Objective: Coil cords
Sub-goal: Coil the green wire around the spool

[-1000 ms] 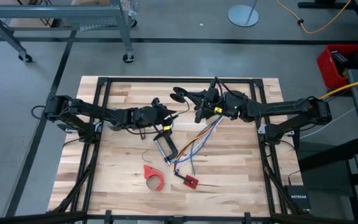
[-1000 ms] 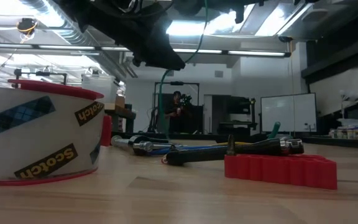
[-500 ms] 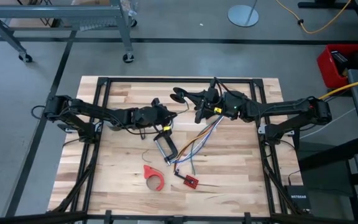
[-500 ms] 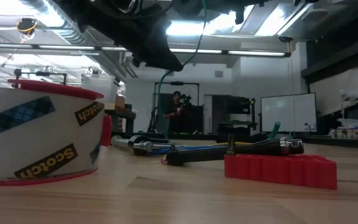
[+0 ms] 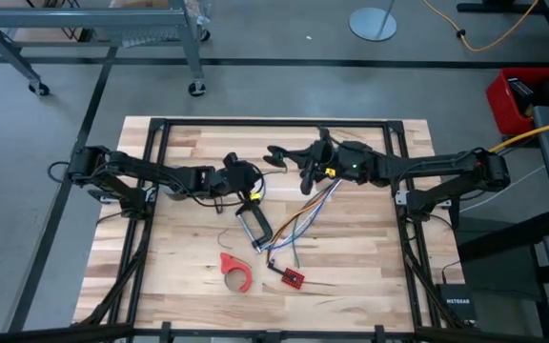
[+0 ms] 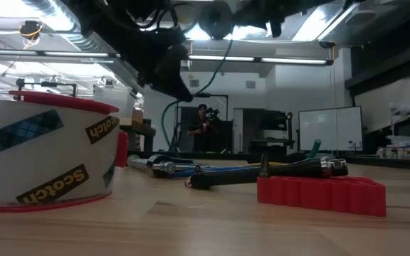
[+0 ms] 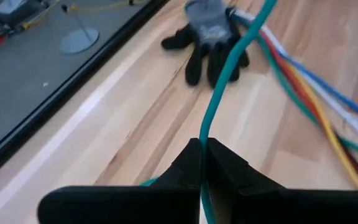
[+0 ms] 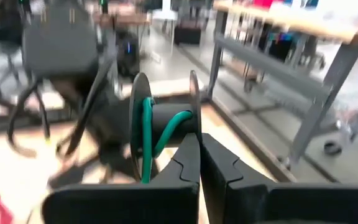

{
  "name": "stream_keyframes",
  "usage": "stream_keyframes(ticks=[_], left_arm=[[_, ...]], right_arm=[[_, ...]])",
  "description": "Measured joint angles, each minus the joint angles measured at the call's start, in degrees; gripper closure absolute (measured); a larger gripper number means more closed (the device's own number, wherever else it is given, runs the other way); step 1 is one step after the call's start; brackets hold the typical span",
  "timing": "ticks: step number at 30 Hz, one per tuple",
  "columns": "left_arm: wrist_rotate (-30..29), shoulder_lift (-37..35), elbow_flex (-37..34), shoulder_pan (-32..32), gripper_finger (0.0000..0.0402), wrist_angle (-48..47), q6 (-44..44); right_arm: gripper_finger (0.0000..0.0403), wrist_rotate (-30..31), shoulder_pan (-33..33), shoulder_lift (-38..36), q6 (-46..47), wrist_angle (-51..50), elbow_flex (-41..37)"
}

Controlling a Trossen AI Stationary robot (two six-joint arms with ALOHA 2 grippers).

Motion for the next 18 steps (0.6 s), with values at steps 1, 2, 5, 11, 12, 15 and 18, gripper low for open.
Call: stream_keyframes(ticks=[1,2,5,11,12,15,18], left_arm=[[0.0,0.0,0.0,0.3,0.0400,-0.8,-0.6],[0.0,0.0,0.0,0.7,0.0400,-1.6,-1.5],[-0.1,0.0,0.0,2.0,0.0400,-2.9,-2.6],[-0.1,-0.1,0.0,4.6,0.0401,-2.8,-2.7],[-0.1,-0.1,0.0,4.9,0.0401,-2.8,-2.7],[0.0,-0.1,0.0,5.7,0.0401,-2.6,-2.7],[0.3,-0.5,0.1,6.0,0.0401,-2.0,-3.2]], right_arm=[[0.0403,-0.1,0.0,0.0,0.0,-1.4,0.0],[0.0403,-0.1,0.0,0.0,0.3,-2.7,0.0],[0.0403,-0.1,0.0,0.0,1.5,-6.8,0.0],[0.0403,-0.2,0.0,0.0,3.3,-12.8,0.0],[0.0403,-0.2,0.0,0.0,3.4,-13.5,0.0],[0.0403,-0.1,0.0,0.0,4.7,-15.1,0.0],[0.0403,0.7,0.0,0.6,5.6,-17.1,0.0]])
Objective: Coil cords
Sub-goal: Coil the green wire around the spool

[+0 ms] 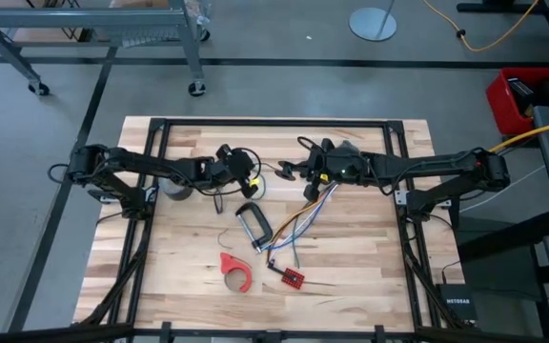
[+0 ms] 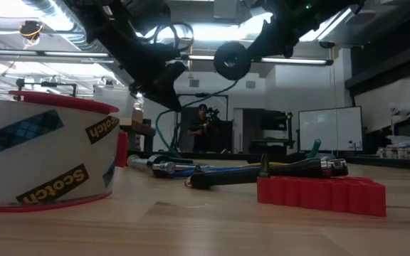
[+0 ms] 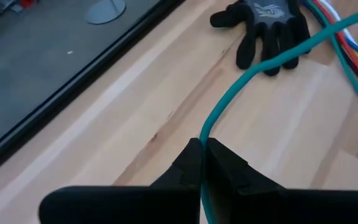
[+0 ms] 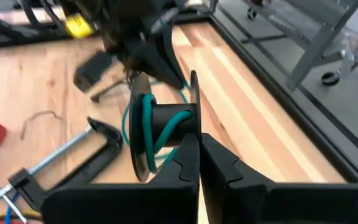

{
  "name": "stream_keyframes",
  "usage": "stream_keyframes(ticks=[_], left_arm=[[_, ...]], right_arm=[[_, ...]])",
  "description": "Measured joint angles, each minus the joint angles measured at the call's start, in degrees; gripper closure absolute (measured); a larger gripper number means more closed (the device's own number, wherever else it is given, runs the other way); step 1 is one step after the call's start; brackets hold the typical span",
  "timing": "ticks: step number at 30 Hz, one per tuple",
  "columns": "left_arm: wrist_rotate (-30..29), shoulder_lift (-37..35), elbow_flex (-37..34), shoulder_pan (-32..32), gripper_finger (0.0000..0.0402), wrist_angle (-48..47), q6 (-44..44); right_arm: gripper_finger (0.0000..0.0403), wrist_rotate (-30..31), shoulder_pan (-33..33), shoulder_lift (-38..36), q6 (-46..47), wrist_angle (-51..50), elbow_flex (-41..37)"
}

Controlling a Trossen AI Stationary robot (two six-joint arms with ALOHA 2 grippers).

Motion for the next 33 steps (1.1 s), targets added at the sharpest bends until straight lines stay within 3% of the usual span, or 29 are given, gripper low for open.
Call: stream_keyframes(ticks=[9,16,33], left_arm=[[0.3,-0.7,5.2,0.0,0.0402,-0.3,2.0],[4.1,-0.7,8.3,-0.6,0.0401,0.1,1.1],[6.3,-0.7,8.5,-6.1,0.0401,6.3,-0.2]], right_arm=[[0.0403,4.7,0.0,5.3,0.7,-1.9,0.0],[0.0403,13.2,0.0,8.9,2.1,1.0,0.0],[0.0403,14.0,-0.2,12.6,1.6,29.3,0.0]])
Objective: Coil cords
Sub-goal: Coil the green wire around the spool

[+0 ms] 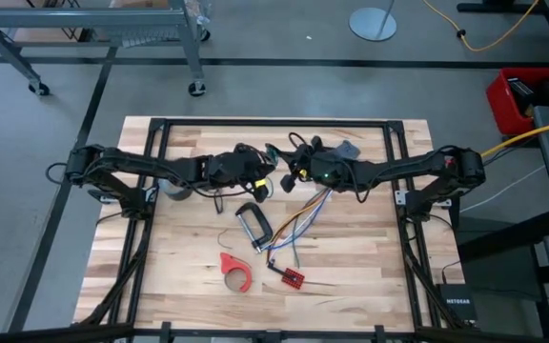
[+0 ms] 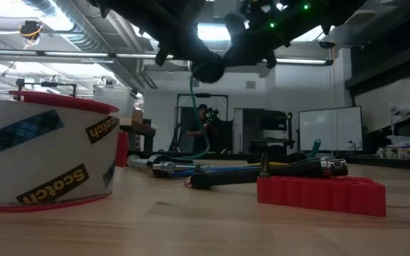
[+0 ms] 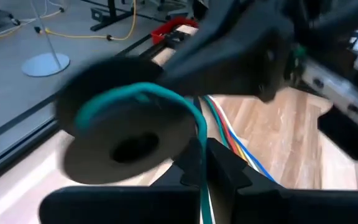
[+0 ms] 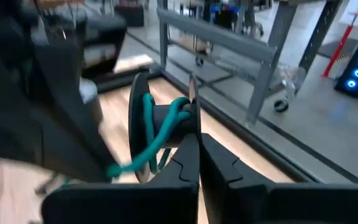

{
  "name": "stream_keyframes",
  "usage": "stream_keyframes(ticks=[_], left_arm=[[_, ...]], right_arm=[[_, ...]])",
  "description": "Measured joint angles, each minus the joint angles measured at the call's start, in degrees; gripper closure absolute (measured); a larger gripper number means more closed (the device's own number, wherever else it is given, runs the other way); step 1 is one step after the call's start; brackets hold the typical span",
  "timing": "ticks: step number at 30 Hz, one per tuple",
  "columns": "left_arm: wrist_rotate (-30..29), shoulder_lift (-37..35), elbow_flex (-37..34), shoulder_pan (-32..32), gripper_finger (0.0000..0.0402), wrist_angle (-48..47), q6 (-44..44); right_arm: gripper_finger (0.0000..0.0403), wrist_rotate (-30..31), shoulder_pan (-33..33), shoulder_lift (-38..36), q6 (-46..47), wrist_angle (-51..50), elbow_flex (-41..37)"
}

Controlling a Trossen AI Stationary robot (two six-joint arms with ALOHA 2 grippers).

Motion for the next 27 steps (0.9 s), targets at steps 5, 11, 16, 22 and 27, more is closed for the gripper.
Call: stream_keyframes(ticks=[5,11,16,22,27], left_arm=[[0.0,0.0,0.0,-0.2,0.0401,-0.7,1.4],[-1.7,0.0,0.0,-0.2,0.0401,-4.8,1.9],[-4.9,0.0,0.0,-0.2,0.0400,-7.2,2.6],[-3.5,0.1,0.0,0.2,0.0368,-7.3,6.3],[-3.3,0.1,0.0,0.2,0.0320,-9.0,6.7]], right_arm=[[0.0403,-2.2,-0.3,0.0,-1.3,6.0,0.0],[0.0403,-2.7,-0.3,-2.1,-1.5,4.8,0.0],[0.0403,-4.2,-0.3,-4.1,-1.5,0.9,0.0],[0.0403,-6.9,-0.3,-4.3,-1.5,0.4,0.0],[0.0403,-7.2,-0.3,-4.3,-1.5,0.4,0.0]])
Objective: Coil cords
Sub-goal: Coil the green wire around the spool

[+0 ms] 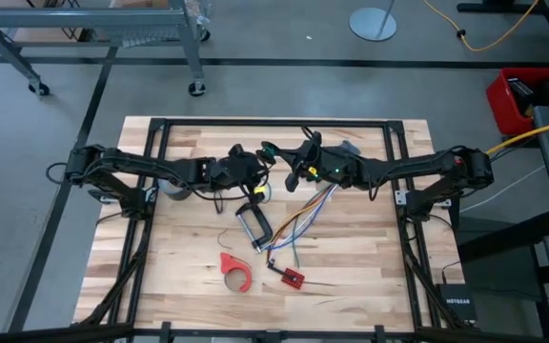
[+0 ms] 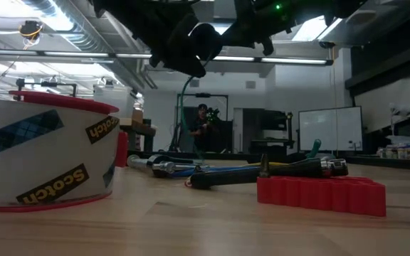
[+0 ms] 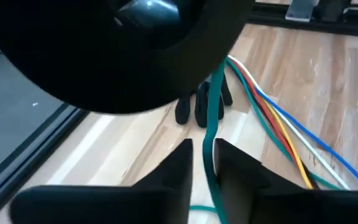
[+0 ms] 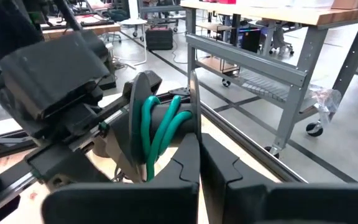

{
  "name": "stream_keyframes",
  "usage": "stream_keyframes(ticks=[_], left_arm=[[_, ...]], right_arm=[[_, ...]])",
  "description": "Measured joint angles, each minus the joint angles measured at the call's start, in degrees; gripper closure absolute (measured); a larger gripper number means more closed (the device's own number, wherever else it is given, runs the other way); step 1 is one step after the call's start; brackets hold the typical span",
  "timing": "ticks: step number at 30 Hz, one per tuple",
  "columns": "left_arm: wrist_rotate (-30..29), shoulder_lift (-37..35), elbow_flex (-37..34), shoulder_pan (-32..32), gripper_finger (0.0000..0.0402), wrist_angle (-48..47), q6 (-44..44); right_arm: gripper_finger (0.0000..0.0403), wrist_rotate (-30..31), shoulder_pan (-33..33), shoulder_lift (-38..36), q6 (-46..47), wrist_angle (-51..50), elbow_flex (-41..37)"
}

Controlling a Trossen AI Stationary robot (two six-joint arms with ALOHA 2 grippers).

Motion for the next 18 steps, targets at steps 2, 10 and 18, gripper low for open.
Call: stream_keyframes(ticks=[2,10,18], left_arm=[[0.1,0.0,0.0,0.0,0.0302,-1.6,-1.4],[0.0,0.0,0.0,0.0,0.0277,-5.7,-6.4],[0.0,0.0,0.0,0.0,0.0277,-5.8,-6.5]], right_arm=[[0.0403,0.0,0.0,0.0,0.0,0.0,0.0],[0.0403,0.0,0.0,-1.0,-1.4,-0.3,0.0],[0.0403,0.0,0.0,-3.6,-2.7,-0.3,0.0]])
